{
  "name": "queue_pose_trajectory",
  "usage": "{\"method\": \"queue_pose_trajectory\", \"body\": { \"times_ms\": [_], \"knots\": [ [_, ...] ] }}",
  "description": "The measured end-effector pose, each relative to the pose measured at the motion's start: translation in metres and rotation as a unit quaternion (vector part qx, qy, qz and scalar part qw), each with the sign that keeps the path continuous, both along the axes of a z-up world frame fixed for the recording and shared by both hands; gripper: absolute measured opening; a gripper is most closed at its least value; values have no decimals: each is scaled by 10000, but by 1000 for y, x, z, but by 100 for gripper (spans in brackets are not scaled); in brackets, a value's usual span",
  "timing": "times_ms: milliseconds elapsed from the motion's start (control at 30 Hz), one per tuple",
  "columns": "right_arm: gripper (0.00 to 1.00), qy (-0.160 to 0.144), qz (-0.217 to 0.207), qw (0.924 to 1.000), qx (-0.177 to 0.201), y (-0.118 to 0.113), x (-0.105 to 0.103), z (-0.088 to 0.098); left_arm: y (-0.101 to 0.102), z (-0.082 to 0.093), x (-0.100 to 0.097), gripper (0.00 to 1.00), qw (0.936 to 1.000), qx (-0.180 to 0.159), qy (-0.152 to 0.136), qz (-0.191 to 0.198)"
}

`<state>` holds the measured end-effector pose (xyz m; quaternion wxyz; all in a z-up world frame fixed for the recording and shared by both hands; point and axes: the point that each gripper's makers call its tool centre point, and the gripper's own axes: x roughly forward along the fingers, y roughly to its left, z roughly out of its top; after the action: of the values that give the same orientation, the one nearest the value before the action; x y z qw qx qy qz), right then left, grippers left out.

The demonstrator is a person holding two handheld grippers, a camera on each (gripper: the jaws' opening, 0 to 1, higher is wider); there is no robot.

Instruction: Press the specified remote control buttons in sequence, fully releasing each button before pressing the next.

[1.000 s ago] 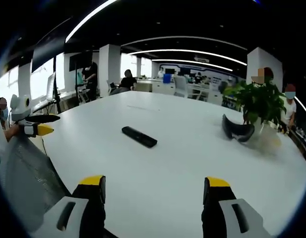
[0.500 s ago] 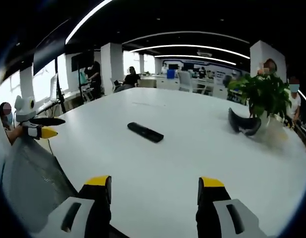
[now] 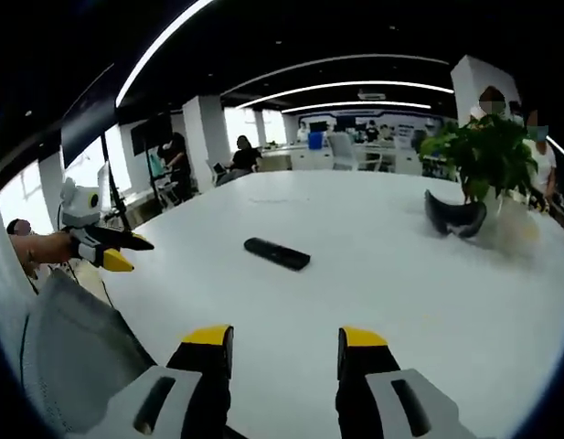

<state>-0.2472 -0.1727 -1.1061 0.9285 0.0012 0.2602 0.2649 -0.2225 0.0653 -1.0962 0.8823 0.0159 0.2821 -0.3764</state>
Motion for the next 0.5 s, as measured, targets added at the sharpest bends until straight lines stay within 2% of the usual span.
{"method": "queue_pose_trajectory", "body": {
  "times_ms": [67, 100, 133, 267, 367, 433, 500],
  "knots": [
    [43, -4, 41, 10000, -46, 2, -1, 0, -7, -5, 12, 68, 9996, 171, 94, -186],
    [42, -4, 55, 10000, -71, 2, -1, 0, -9, -7, 17, 72, 9990, 331, 38, -311],
    [42, -16, 67, 9999, -121, 2, -2, 0, -11, -12, 24, 72, 9970, 603, -11, -479],
    [40, -83, 29, 9996, -256, -1, -2, 2, -20, -26, 38, 71, 9891, 1167, 34, -900],
    [35, -51, -32, 9996, -259, -4, -2, 3, -25, -40, 45, 69, 9774, 1623, 88, -1349],
    [31, -77, -58, 9996, -273, -6, -2, 4, -30, -46, 53, 68, 9697, 1830, 38, -1620],
    [32, -59, -87, 9997, -200, -6, -2, 5, -34, -50, 61, 68, 9632, 1989, 107, -1804]
  ]
}}
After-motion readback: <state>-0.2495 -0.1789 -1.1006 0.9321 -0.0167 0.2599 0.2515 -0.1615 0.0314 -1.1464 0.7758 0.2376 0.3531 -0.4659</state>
